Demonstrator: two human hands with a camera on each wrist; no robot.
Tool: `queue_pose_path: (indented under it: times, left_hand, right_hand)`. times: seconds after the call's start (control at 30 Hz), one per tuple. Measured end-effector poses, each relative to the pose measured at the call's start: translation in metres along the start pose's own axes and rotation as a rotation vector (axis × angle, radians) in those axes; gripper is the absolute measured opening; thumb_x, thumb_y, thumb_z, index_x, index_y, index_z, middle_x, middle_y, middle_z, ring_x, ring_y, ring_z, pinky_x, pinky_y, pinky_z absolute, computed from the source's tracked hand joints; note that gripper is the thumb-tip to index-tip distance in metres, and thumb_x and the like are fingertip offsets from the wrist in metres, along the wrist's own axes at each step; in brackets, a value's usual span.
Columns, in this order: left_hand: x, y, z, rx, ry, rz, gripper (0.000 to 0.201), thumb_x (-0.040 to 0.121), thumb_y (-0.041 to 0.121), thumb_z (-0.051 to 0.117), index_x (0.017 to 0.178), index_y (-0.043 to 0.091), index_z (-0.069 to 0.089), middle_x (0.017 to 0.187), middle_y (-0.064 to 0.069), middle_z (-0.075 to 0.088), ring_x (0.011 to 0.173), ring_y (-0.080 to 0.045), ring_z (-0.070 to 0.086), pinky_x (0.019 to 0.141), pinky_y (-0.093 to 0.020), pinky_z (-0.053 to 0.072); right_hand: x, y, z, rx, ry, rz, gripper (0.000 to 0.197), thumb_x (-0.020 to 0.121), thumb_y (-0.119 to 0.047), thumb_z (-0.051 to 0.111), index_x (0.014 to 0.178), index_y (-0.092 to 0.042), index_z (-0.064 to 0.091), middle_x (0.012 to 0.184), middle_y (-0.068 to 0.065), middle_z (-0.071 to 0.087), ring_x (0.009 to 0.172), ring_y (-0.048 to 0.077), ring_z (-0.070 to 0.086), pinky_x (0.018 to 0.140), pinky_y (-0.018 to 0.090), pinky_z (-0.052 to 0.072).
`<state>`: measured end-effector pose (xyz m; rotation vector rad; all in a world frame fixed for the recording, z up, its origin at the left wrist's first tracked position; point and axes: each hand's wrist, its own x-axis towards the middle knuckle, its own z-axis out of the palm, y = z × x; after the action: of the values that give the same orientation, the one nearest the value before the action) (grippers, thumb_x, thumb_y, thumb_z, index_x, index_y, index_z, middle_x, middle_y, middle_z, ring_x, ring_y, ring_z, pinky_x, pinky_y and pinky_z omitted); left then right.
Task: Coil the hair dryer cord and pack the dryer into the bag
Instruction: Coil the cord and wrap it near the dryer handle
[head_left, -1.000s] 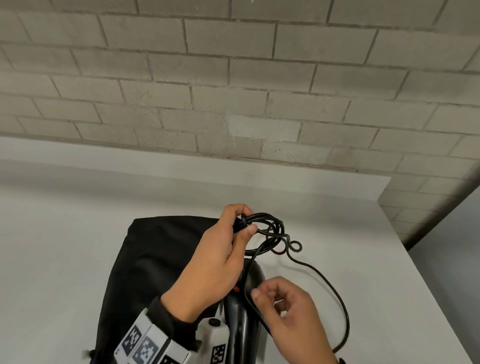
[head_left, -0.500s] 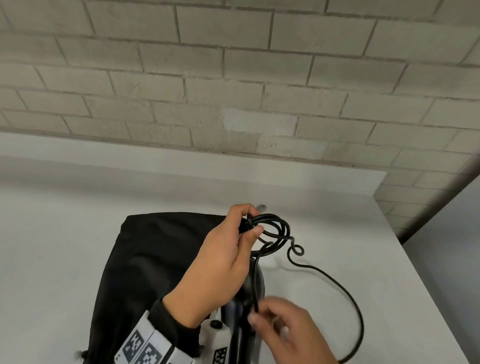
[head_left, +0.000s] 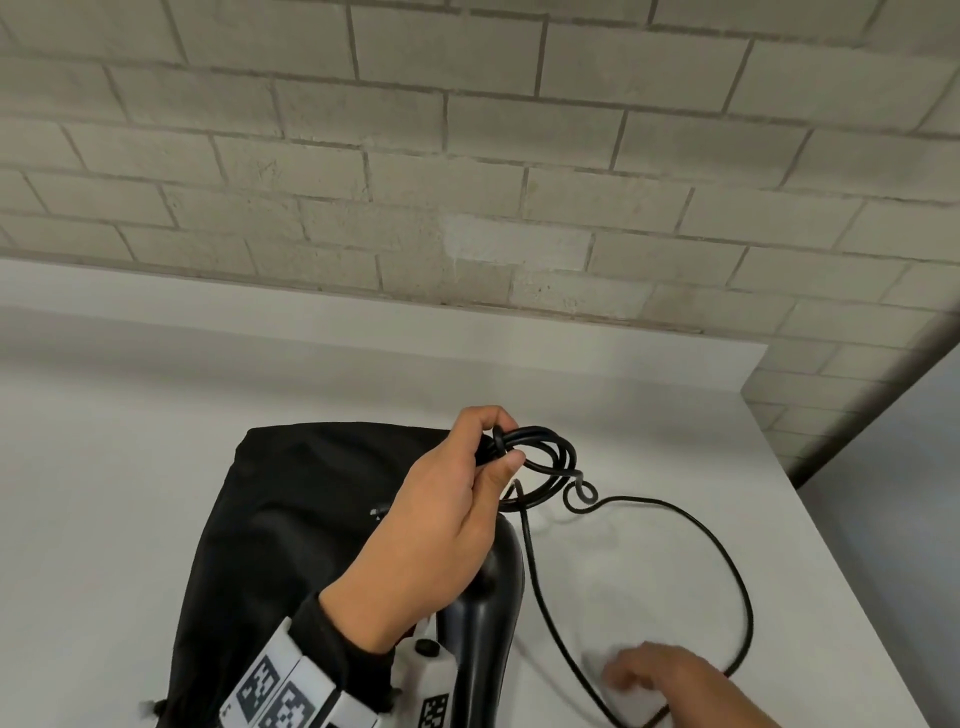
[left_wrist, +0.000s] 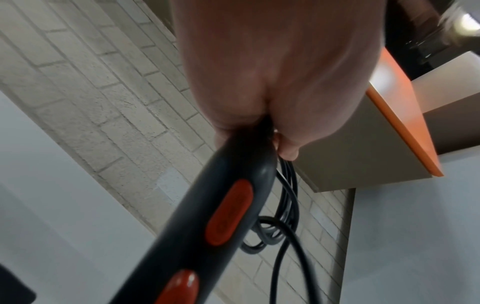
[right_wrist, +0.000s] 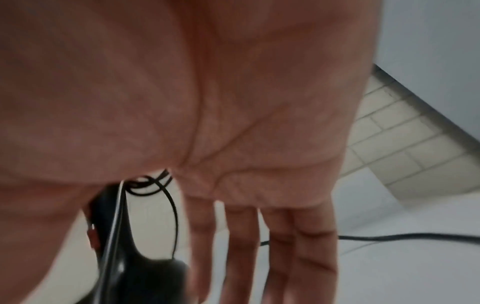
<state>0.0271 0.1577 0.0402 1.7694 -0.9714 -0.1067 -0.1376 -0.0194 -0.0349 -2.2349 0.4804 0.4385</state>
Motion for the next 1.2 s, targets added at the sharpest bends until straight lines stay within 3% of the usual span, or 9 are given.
queue_pose_path:
  times: [0.1,0.33,0.47,0.67,0.8,0.9,1.03,1.1,1.2]
  left_hand:
    - [0.000,-0.002,-0.003,0.012,0.012,-0.006,0.008,0.102,0.024,0.046,0.110,0.026,0.048,0.051,0.014,0.043,0.045,-0.006,0.034,0.048,-0.012,0.027]
    - [0.000,-0.001,-0.001,0.024,0.008,0.004,0.010,0.102,0.024,0.049,0.110,0.028,0.048,0.060,0.012,0.049,0.049,-0.005,0.042,0.051,-0.011,0.031]
    - [0.000,0.001,0.000,0.007,-0.006,-0.001,0.011,0.101,0.022,0.049,0.110,0.030,0.047,0.060,0.014,0.049,0.050,-0.004,0.044,0.053,-0.009,0.033]
    - [0.001,-0.003,-0.003,0.011,0.024,-0.018,0.009,0.102,0.025,0.048,0.110,0.029,0.047,0.053,0.013,0.043,0.047,-0.008,0.035,0.049,-0.014,0.028]
    - [0.002,-0.003,-0.004,0.000,0.015,-0.025,0.009,0.102,0.025,0.047,0.110,0.030,0.047,0.052,0.014,0.045,0.046,-0.007,0.036,0.049,-0.013,0.030]
    - [0.003,-0.004,-0.006,0.002,0.028,-0.031,0.008,0.103,0.024,0.047,0.110,0.028,0.048,0.052,0.014,0.047,0.045,-0.007,0.036,0.047,-0.012,0.031]
    - [0.004,-0.007,-0.008,0.022,0.033,-0.027,0.008,0.103,0.024,0.046,0.110,0.028,0.048,0.054,0.017,0.050,0.046,-0.006,0.039,0.049,-0.012,0.032]
    - [0.004,-0.006,-0.008,0.022,0.027,-0.028,0.008,0.103,0.023,0.046,0.110,0.026,0.048,0.053,0.019,0.051,0.046,-0.006,0.039,0.049,-0.011,0.031]
    - [0.002,-0.003,-0.006,0.012,0.019,-0.019,0.009,0.103,0.021,0.047,0.110,0.025,0.048,0.055,0.020,0.052,0.047,-0.001,0.045,0.051,-0.009,0.033]
  right_hand:
    - [0.004,-0.022,0.002,0.188,0.205,-0.127,0.077,0.043,-0.064,0.079,0.113,-0.047,0.052,0.113,-0.023,0.063,0.108,-0.003,0.054,0.087,0.007,0.039]
    - [0.031,-0.096,0.007,0.565,0.426,-0.297,0.028,0.084,-0.049,0.062,0.087,-0.022,0.067,0.079,0.000,0.073,0.075,0.009,0.068,0.076,0.032,0.054]
    - [0.032,-0.101,0.020,0.662,0.343,-0.398,0.026,0.088,-0.037,0.063,0.079,-0.013,0.065,0.061,0.005,0.064,0.057,0.016,0.051,0.063,0.033,0.042]
    - [0.012,-0.053,0.029,0.424,0.154,-0.439,0.023,0.079,-0.044,0.071,0.068,-0.028,0.059,0.063,-0.005,0.052,0.062,0.004,0.047,0.066,0.020,0.040]
    - [0.003,-0.008,0.028,0.317,0.002,-0.237,0.031,0.086,-0.021,0.068,0.062,-0.041,0.064,0.068,-0.020,0.060,0.075,-0.005,0.059,0.073,0.010,0.040]
    - [0.010,0.021,0.030,0.439,-0.139,-0.017,0.011,0.077,-0.037,0.075,0.068,-0.033,0.072,0.072,-0.014,0.064,0.083,0.009,0.065,0.077,0.013,0.042]
    - [0.008,0.035,0.030,0.612,-0.078,0.161,0.027,0.058,-0.015,0.086,0.067,0.005,0.070,0.064,0.014,0.063,0.061,0.022,0.060,0.056,0.024,0.044]
    - [0.000,0.025,0.021,0.617,0.022,0.127,0.034,0.050,-0.027,0.084,0.076,-0.006,0.077,0.066,0.008,0.071,0.073,0.021,0.059,0.060,0.026,0.038]
    - [0.003,0.001,0.006,0.608,0.133,-0.185,0.091,0.037,-0.052,0.082,0.120,-0.021,0.059,0.099,-0.004,0.074,0.087,0.015,0.063,0.072,0.027,0.045]
